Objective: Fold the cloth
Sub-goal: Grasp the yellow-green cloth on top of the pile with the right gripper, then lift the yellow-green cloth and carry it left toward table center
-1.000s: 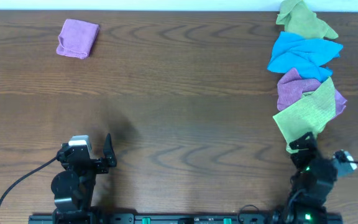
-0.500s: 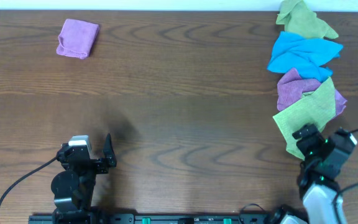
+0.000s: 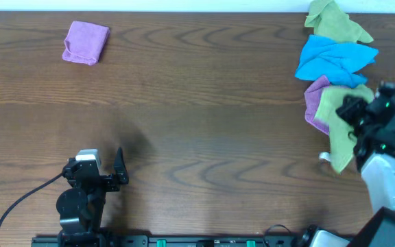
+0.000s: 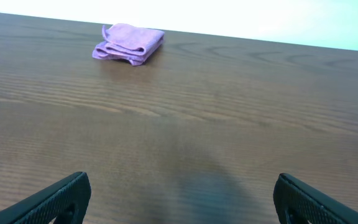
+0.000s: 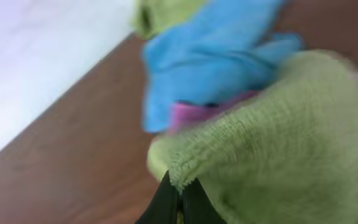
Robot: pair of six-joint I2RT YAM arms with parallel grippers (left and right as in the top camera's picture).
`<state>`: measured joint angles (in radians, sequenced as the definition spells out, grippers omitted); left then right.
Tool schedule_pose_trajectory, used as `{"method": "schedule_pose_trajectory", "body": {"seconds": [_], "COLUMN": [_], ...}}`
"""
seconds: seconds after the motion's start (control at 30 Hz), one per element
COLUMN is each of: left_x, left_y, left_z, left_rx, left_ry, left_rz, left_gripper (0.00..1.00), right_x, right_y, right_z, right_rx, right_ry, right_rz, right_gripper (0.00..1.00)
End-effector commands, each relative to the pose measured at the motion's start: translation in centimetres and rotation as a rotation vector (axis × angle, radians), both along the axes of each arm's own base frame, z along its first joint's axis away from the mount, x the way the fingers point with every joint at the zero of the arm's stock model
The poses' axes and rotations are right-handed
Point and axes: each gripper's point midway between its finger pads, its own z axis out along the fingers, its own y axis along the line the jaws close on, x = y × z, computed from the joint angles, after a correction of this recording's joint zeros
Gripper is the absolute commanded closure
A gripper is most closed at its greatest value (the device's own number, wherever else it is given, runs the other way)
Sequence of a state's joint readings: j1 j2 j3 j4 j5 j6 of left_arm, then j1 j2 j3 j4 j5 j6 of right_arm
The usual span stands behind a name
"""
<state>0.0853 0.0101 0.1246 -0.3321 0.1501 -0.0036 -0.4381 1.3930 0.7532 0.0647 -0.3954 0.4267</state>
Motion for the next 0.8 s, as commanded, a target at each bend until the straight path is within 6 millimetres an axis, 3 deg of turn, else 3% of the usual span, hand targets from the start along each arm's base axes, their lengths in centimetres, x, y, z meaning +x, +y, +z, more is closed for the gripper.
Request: {"method": "schedule_pose_trajectory", "body": {"seconds": [0.0,0.07,0.2,0.33,0.4,0.53,0.67,0.77], "left_x": [0.0,0.0,0.0,0.0,0.0,0.0,0.0,0.0], "left_y": [0.1,0.1,0.1,0.1,0.1,0.1,0.1,0.1], "left_z": [-1.0,-1.0,-1.0,-1.1,-1.1,-1.0,-1.1,-1.0], "left_rx": [-0.013,-0.014,-0.014,-0.014,-0.014,-0.013,-0.014,-0.014], "left_ry": [0.022,0.022,0.022,0.022,0.022,0.022,0.022,0.022], "left_rz": [0.006,0.005,0.005,0.005,0.005,0.006,0.005,0.005], "left_gripper": [0.05,0.05,0.05,0.05,0.05,0.04,0.05,0.05], "right_x": [2.6,3.6,4.4,4.0,3.9,4.8,6.6,7.7], "right_y": [4.3,7.3,15.7,22.4,23.8,23.2,19.1,16.8], "right_z": [6.1,8.7,12.6,13.5,12.8,11.2,10.3,11.4], "right_rx": [-0.030,-0.068,-0.135,-0.154,-0.153,-0.156,-0.210,-0.222], "right_ry": [-0.124,-0.153,-0.234,-0.272,-0.257,-0.215,-0.180,-0.200], "right_rz": [0.202,0.294,0.516,0.635,0.659,0.629,0.482,0.428], "right_gripper": [0.99,0.99,0.99,0.99,0.99,0.99,0.99,0.99]}}
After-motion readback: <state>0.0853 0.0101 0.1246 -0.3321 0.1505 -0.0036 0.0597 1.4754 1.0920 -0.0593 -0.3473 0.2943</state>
